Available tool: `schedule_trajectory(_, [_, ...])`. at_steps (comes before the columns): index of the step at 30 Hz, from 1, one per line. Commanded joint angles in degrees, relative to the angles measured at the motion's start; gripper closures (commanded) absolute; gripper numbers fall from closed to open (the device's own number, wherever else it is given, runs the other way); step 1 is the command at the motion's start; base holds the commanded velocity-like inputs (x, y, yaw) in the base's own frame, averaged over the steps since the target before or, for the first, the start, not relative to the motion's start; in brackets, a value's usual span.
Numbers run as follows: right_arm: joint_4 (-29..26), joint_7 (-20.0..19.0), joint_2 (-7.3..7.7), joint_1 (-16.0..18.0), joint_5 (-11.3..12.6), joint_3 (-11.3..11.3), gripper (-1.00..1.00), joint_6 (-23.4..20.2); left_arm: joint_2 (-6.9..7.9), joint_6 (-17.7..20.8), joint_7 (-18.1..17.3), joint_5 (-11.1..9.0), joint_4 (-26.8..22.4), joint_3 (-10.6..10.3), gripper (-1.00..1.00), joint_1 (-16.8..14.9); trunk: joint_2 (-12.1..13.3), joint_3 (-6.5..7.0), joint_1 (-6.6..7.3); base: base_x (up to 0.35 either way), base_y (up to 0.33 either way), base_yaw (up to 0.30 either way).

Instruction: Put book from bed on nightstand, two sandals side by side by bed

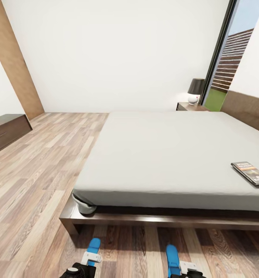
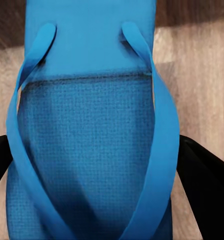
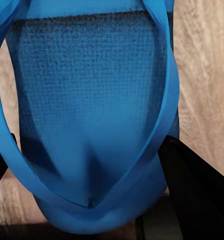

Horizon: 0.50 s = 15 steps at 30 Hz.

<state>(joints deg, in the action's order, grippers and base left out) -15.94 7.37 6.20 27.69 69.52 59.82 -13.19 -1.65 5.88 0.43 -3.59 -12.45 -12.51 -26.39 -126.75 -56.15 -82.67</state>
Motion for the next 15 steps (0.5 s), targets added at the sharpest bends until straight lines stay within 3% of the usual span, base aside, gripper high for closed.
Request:
schedule_trajectory(1, [-0.2,0.5,0.09,0.1,0.4,0.4,1.00,-0.2,0.09,0.3,0.0,-0.4,-0.2,-0.3,1.00,-0.1,-0.4,-0.23,-0.22,0.000,0.000,0.000])
schedule_trajectory(7, [-1.5,0.5,0.88,0.2,0.4,0.4,1.00,-0.8,0.29,0.2,-0.2,-0.5,-0.4,-0.3,1.00,-0.1,-2.8,-1.31,-1.53,0.000,0.000,0.000])
schedule_trajectory(12, [-6.7,0.6,3.57,0.0,0.4,0.4,1.00,-2.9,0.25,0.2,-0.1,-0.5,-0.4,-0.3,1.00,-0.1,-4.8,-2.21,-2.63,0.000,0.000,0.000])
schedule_trajectory(15, [-12.6,1.4,5.76,-0.2,0.5,0.3,1.00,-5.4,0.25,0.1,-0.1,-0.5,-0.4,-0.3,1.00,-0.1,-6.1,-2.75,-3.29,0.000,0.000,0.000])
